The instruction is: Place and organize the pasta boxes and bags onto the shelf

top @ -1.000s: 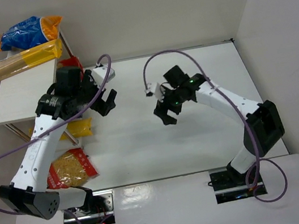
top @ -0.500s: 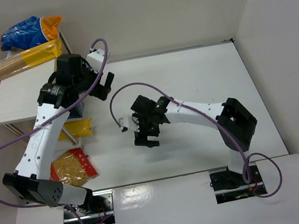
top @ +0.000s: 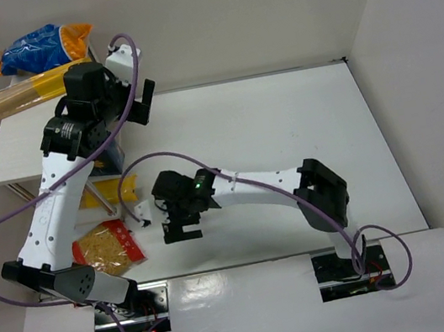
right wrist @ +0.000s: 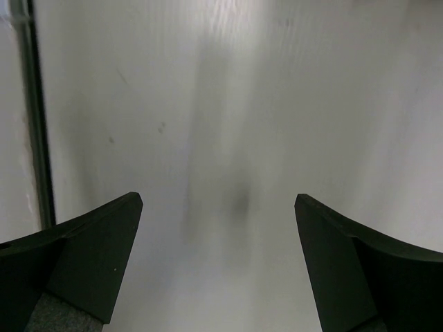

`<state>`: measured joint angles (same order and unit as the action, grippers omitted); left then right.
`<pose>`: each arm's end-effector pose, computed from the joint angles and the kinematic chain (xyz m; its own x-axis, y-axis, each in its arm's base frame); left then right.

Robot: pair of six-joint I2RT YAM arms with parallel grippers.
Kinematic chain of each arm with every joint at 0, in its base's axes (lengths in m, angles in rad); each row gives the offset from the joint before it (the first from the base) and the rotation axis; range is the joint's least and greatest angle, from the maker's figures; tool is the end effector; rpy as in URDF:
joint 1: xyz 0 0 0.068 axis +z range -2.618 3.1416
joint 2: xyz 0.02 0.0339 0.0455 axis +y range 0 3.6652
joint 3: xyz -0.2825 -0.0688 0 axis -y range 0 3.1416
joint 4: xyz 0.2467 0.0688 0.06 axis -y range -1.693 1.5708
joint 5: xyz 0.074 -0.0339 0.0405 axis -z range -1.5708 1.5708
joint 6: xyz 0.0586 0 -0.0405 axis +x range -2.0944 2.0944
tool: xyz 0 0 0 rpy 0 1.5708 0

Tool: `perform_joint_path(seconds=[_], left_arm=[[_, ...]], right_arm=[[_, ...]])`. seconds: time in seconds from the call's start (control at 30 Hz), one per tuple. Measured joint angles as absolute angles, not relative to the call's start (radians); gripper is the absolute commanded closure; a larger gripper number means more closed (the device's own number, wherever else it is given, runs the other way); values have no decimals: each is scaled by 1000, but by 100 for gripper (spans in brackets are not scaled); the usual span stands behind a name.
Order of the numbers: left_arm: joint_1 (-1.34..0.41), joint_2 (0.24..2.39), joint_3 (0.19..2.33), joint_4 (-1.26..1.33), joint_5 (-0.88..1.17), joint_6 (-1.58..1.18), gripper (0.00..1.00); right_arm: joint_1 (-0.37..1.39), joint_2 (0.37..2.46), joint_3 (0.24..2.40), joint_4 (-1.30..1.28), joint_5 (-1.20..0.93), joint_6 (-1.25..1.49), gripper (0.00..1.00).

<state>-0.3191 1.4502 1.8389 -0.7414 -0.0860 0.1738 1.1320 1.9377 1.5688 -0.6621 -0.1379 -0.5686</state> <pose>0.3014 -0.0943 0.4972 -0.2822 0.2747 -0.9192 0.2892 0.9379 0.1915 0.1800 0.4026 0.2309 0.1919 -0.8465 -0.4966 -0.9771 -0.1174 -0.1774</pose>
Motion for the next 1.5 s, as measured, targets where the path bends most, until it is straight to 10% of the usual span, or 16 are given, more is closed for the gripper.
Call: perform_joint_path(seconds=[1.5], left_arm=[[-319,1456,1819,-731,-166,97,0]], right_arm=[[1308,2461,2169,-599,-360,-399,3]])
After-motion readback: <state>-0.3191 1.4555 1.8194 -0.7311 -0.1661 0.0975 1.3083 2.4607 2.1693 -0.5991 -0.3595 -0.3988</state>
